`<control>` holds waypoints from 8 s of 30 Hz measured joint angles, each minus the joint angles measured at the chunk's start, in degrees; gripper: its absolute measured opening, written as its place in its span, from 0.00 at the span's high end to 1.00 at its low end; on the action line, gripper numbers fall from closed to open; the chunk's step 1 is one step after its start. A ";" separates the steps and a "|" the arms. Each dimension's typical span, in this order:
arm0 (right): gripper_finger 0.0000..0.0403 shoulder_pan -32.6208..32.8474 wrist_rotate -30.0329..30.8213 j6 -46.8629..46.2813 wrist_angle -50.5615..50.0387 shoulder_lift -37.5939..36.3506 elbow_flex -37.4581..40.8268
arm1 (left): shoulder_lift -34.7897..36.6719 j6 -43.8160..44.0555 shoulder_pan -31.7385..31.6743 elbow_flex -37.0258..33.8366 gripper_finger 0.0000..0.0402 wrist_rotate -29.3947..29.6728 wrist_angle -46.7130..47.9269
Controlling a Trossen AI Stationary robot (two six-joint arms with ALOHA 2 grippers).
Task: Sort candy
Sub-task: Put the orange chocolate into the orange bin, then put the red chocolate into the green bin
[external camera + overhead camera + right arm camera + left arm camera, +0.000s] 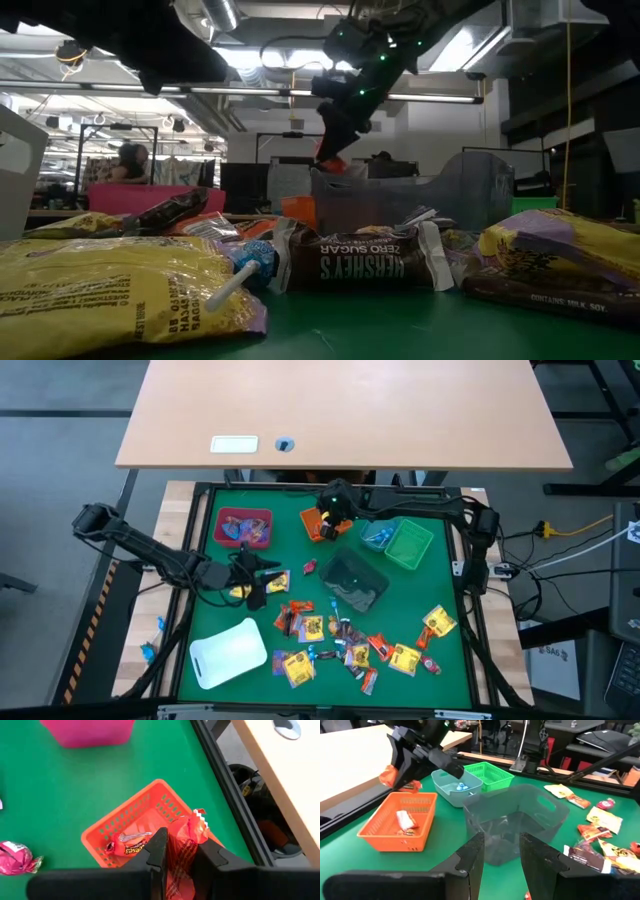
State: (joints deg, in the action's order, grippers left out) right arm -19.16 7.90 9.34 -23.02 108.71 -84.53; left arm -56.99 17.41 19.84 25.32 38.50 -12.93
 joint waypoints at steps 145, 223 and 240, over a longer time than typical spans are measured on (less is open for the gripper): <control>0.55 13.53 -0.07 -16.55 -33.16 -49.55 19.54 | -42.75 -8.58 -20.83 5.97 0.75 -18.22 -23.06; 0.62 13.57 -16.55 45.11 22.92 -18.01 19.51 | -22.16 14.01 -21.56 5.92 0.74 -29.24 -30.82; 0.77 13.57 -16.50 45.07 22.28 -18.01 19.52 | -22.16 13.94 -21.58 5.97 0.71 -28.81 -30.06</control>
State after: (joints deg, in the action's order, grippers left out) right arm -5.58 -8.60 54.41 -0.74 90.70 -65.01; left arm -79.15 31.35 -1.74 31.29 9.69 -42.98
